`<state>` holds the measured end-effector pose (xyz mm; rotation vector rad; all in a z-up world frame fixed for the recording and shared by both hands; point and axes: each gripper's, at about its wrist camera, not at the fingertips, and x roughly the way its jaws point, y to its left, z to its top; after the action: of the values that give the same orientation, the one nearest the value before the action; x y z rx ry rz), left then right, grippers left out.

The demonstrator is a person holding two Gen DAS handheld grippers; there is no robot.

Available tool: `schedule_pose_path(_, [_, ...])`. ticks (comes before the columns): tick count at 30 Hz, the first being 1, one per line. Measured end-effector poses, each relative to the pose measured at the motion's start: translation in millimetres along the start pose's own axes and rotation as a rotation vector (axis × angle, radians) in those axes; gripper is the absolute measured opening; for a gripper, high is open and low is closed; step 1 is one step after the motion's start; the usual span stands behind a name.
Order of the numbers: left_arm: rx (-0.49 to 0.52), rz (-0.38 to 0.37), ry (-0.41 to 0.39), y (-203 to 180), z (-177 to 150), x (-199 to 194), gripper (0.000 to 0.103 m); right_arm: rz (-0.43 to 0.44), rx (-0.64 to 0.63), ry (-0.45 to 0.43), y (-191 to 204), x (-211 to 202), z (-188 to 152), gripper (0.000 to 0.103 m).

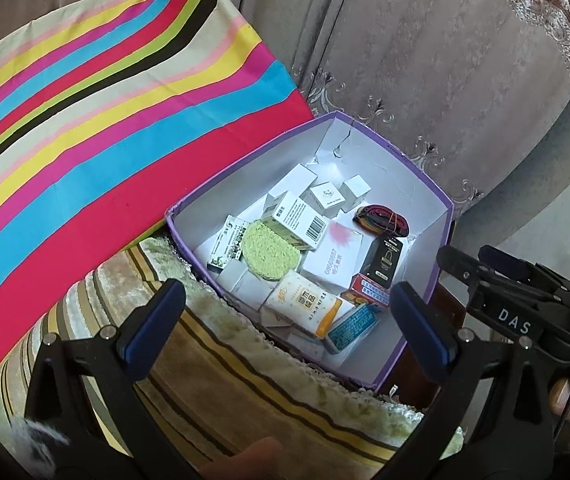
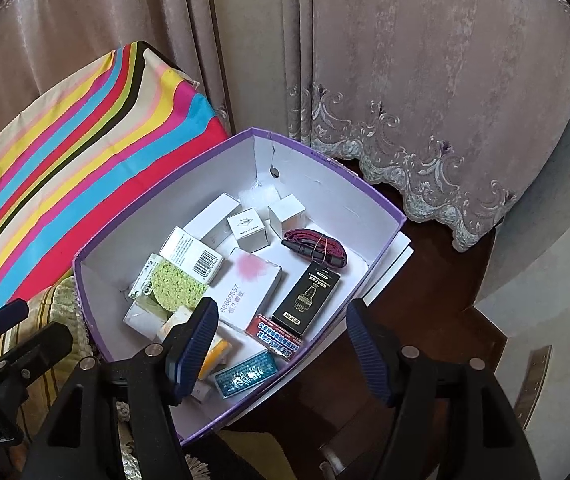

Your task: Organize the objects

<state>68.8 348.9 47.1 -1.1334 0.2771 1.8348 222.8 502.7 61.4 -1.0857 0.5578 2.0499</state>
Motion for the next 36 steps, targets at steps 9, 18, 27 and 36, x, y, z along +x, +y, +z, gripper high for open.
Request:
schedule_pose_path(9, [0.014,0.002,0.004,-3.0,-0.5,1.1,0.103,-0.003,-0.001,0.001,0.2,0.8,-1.2,0.068])
schedule_pose_path(18, [0.014,0.002,0.004,-3.8,-0.4,1.9,0.103,-0.003,-0.005,0.005,-0.4,2.3,-0.1,0.068])
schedule_pose_path(27, [0.019,-0.001,0.011,-5.2,-1.3,3.5,0.103,-0.001,-0.006,0.009,-1.6,3.3,-0.5,0.068])
schedule_pose_path(36, [0.019,-0.002,0.013,-6.0,-0.9,4.0,0.103,-0.002,-0.005,0.014,-3.2,4.6,-1.4,0.068])
